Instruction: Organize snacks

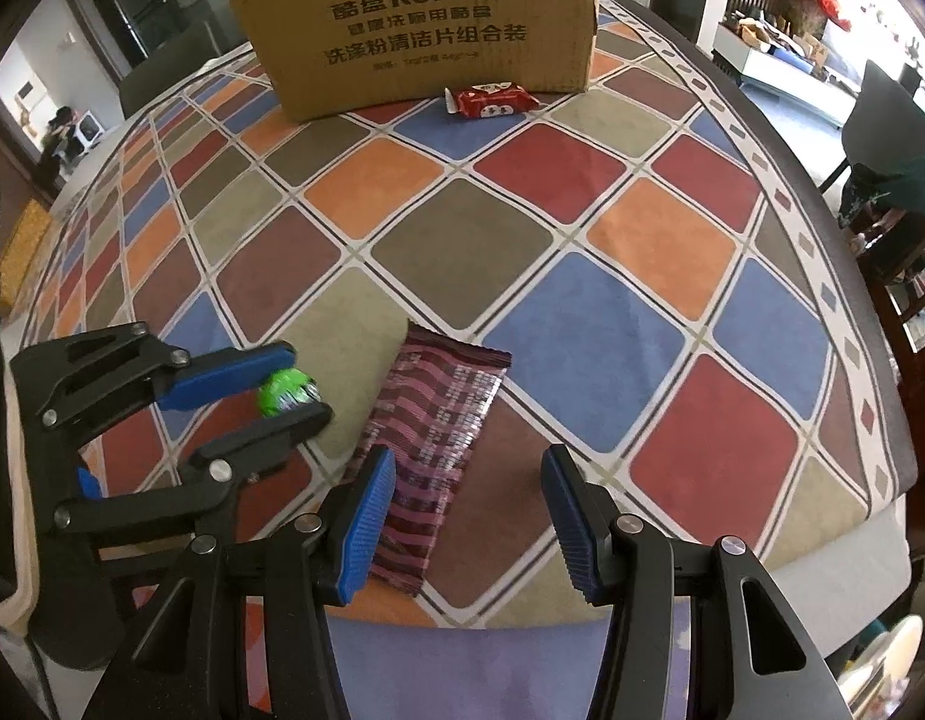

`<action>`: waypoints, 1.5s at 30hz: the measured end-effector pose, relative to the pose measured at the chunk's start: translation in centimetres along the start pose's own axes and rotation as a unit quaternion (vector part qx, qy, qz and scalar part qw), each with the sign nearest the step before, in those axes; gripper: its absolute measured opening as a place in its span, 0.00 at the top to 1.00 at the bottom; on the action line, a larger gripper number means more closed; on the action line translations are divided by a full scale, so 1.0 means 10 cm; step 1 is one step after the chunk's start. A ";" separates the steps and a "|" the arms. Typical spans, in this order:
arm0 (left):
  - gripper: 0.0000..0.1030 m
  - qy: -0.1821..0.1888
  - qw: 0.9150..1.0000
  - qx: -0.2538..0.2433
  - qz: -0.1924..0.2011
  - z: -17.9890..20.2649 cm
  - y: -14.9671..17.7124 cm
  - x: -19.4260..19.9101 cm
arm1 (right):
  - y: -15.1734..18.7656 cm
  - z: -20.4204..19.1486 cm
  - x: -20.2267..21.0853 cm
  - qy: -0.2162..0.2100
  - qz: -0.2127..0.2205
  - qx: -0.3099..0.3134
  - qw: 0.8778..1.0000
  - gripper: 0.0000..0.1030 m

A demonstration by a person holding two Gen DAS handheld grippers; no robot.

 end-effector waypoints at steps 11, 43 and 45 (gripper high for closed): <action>0.76 -0.031 0.997 0.077 0.010 -0.30 0.14 0.12 | -0.11 -0.18 -0.11 0.003 0.002 0.001 1.000 0.39; 0.76 -0.049 0.982 0.180 0.043 -0.50 -0.24 0.39 | -0.44 -0.17 0.29 0.013 0.106 0.037 0.994 0.58; 0.76 -0.052 0.981 0.181 0.050 -0.51 -0.30 0.45 | -0.48 -0.16 0.34 0.010 0.112 0.037 0.993 0.58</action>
Point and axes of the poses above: each gripper's, at about its wrist camera, not at the fingertips, and x roughly against the way its jaws point, z to its right, y to its underside, the point moved 10 cm from there along -x, roughly the way its jaws point, and after that the axes turned 7 degrees about -z, right-handed, at the moved point
